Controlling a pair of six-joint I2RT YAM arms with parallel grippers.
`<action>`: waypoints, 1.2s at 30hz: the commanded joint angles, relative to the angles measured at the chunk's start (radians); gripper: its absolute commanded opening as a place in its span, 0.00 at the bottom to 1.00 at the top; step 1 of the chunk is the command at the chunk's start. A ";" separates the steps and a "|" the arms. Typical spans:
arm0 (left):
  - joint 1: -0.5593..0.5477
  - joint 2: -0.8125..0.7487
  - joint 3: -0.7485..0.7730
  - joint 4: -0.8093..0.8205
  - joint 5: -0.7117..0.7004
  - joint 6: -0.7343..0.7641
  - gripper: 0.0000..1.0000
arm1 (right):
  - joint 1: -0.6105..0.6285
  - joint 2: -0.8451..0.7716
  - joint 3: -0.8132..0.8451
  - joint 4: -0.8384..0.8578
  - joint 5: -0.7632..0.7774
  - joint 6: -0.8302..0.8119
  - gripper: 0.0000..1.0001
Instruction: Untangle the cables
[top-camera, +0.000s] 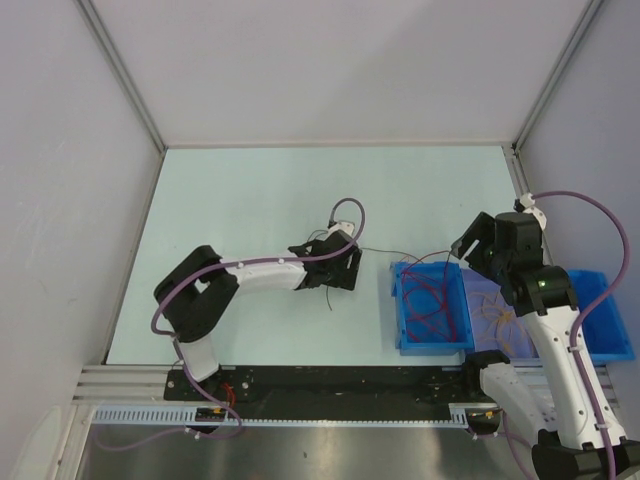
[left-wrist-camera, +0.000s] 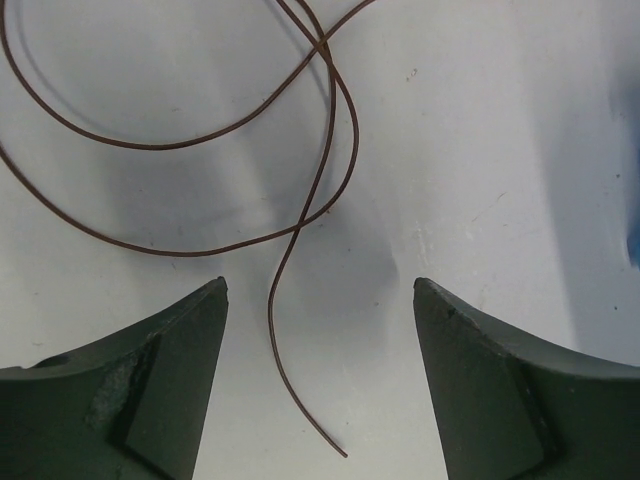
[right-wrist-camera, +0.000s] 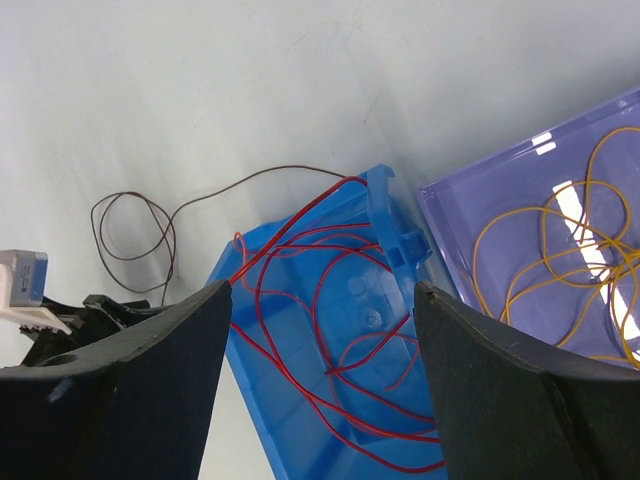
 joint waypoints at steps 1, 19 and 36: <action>0.003 0.026 0.030 0.031 0.028 -0.012 0.76 | 0.005 -0.003 -0.006 0.032 -0.016 -0.016 0.78; 0.017 0.054 0.074 -0.004 0.047 -0.015 0.00 | 0.008 -0.019 -0.009 0.017 -0.022 -0.015 0.78; 0.026 -0.291 0.416 -0.241 0.094 0.120 0.00 | 0.017 -0.080 -0.009 0.011 -0.097 -0.001 0.78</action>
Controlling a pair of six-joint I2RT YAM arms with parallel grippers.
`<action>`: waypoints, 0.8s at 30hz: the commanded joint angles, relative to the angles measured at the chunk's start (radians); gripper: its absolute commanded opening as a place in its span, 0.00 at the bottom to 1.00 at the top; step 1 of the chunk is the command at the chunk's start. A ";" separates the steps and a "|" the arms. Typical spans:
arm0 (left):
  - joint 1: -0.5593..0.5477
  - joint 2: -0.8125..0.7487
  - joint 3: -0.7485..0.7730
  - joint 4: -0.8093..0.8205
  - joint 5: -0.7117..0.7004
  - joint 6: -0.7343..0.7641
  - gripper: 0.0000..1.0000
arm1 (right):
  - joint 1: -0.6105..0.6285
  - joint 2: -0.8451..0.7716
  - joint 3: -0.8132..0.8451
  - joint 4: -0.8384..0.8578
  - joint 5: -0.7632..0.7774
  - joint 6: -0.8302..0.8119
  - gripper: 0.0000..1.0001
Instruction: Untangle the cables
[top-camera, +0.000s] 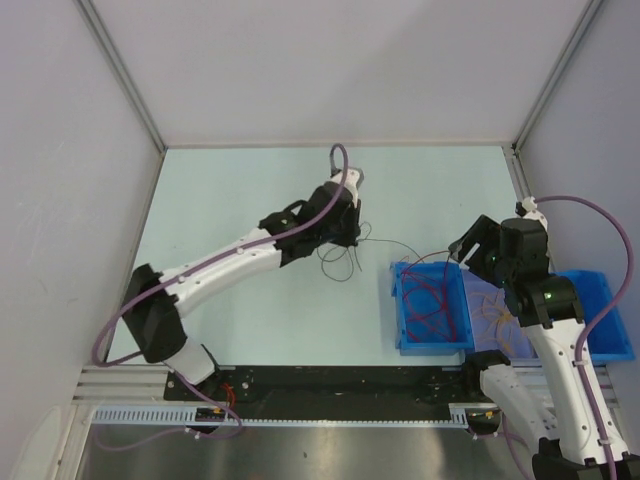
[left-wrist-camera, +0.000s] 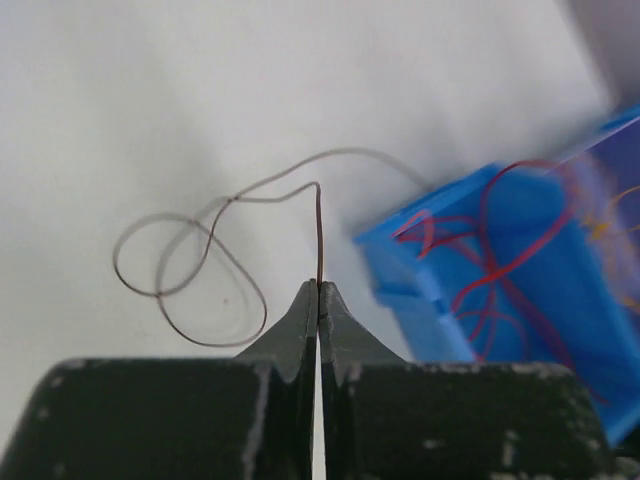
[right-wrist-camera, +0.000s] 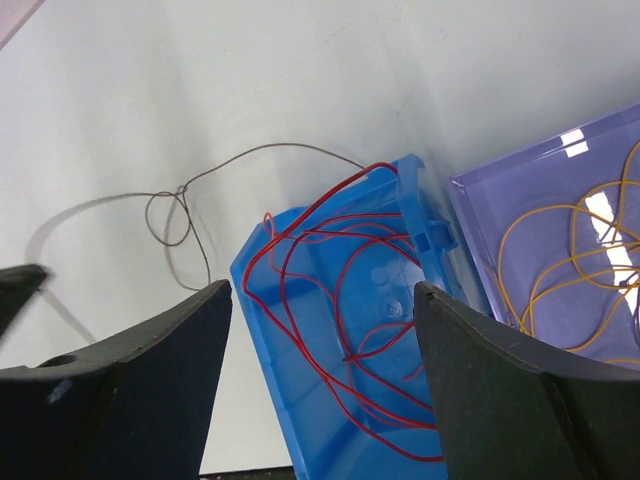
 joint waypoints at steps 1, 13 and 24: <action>0.013 -0.129 0.166 -0.071 0.009 0.059 0.00 | 0.011 -0.029 -0.003 0.012 -0.040 0.003 0.78; 0.014 -0.389 0.389 0.126 0.204 0.130 0.00 | 0.029 -0.084 -0.003 0.018 -0.127 -0.005 0.78; 0.023 -0.486 0.120 0.220 0.161 0.067 0.00 | 0.132 -0.063 -0.010 0.203 -0.307 -0.012 0.79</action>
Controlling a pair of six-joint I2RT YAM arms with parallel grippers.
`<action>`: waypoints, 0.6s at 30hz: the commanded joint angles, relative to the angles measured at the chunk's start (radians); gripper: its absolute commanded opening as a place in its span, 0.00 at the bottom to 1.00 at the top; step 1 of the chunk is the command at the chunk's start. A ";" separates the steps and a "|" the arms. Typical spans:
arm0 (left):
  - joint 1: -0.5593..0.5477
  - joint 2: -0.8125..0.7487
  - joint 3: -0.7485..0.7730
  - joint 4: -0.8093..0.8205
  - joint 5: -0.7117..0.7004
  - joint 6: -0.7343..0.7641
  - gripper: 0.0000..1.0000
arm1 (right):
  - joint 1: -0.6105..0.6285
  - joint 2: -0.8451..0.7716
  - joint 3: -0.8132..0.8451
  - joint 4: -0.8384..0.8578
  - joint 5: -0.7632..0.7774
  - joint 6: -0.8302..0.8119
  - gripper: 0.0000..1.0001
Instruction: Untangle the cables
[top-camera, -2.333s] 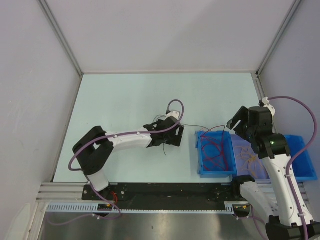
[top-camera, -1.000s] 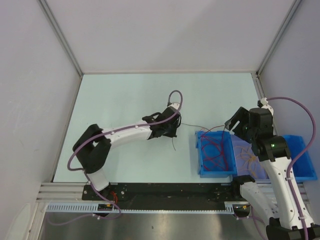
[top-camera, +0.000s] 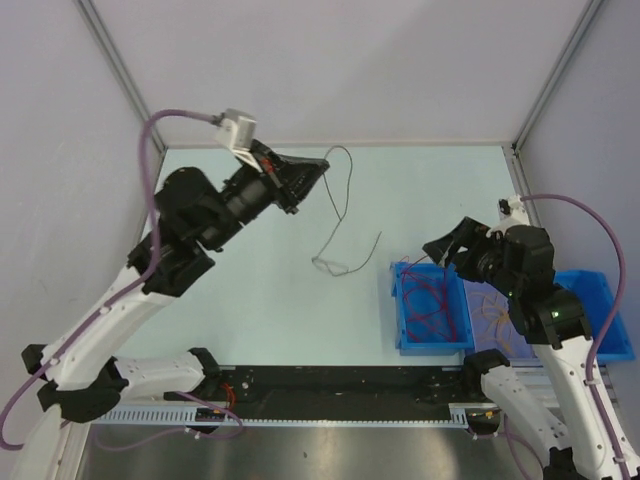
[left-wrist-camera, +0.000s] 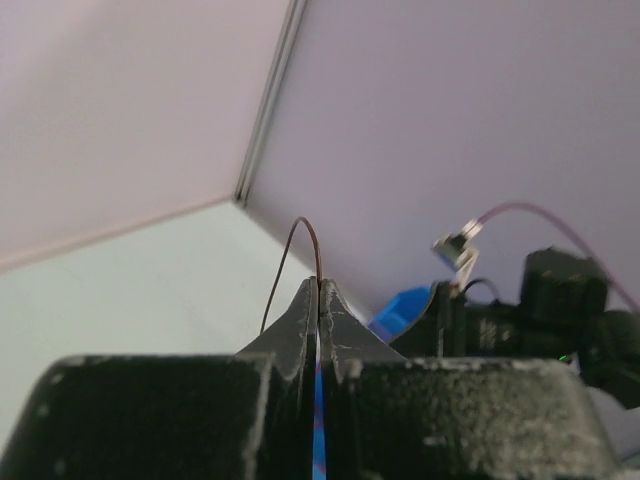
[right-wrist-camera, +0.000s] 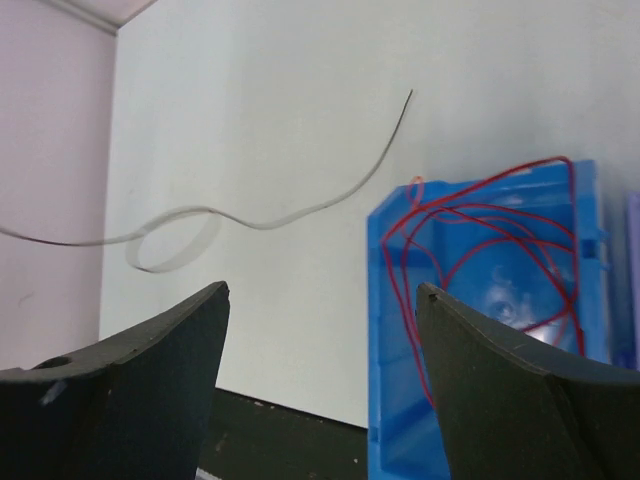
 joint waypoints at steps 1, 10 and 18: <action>0.006 0.010 -0.084 0.032 0.033 -0.021 0.00 | 0.061 0.031 -0.010 0.135 -0.076 -0.001 0.79; 0.006 -0.004 -0.082 0.028 0.035 -0.017 0.00 | 0.326 0.125 -0.010 0.271 0.039 0.013 0.76; 0.006 -0.014 -0.091 0.039 0.064 -0.027 0.00 | 0.503 0.234 -0.010 0.377 0.203 0.001 0.73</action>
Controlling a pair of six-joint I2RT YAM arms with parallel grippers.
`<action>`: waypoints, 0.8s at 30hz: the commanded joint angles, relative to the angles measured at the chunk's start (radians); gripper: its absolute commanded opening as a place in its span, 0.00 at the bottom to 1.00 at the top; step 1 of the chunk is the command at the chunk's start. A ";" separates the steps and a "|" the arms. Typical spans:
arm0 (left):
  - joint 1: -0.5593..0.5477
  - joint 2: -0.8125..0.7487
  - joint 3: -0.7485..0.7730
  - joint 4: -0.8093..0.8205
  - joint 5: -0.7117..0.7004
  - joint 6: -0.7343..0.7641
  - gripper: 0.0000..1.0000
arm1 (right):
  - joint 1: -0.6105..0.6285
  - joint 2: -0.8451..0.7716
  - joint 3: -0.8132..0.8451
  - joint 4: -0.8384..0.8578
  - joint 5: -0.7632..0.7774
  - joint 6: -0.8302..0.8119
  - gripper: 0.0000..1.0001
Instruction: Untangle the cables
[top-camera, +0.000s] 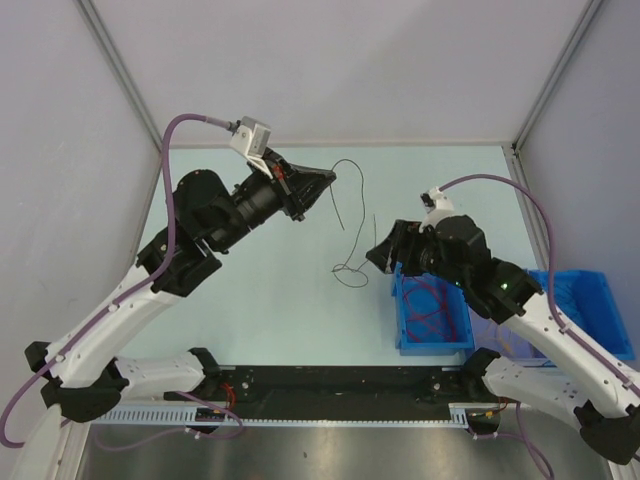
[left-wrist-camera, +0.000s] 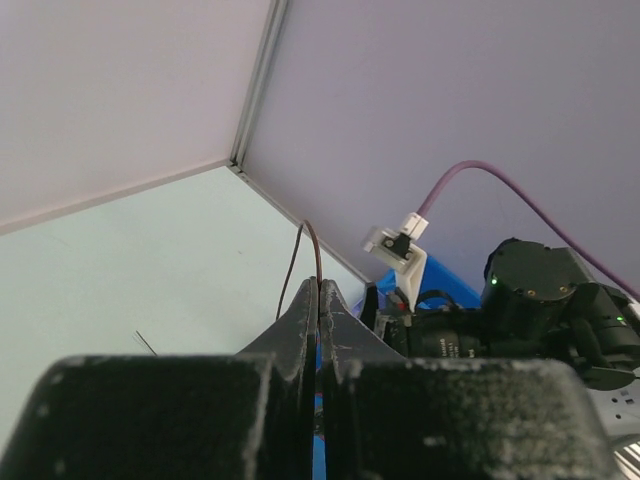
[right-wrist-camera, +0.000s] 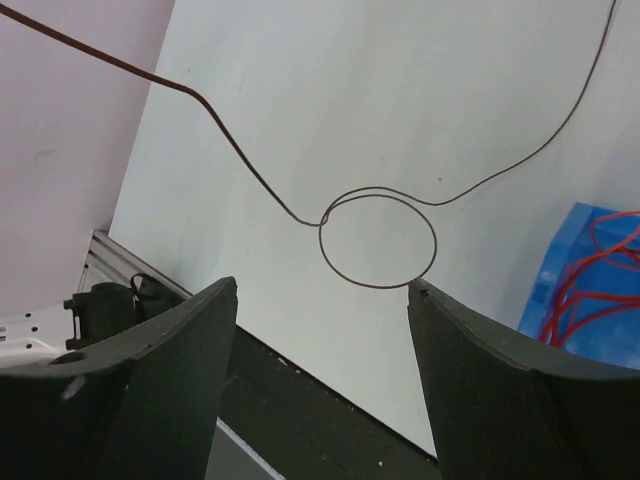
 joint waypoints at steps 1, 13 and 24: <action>0.005 -0.021 0.007 0.042 0.032 -0.018 0.00 | 0.043 0.033 0.004 0.134 0.115 -0.006 0.72; 0.005 -0.029 0.004 0.053 0.034 -0.024 0.00 | 0.119 0.127 0.002 0.289 0.201 -0.048 0.69; 0.005 -0.035 -0.006 0.059 0.043 -0.026 0.00 | 0.137 0.203 0.004 0.376 0.227 -0.055 0.59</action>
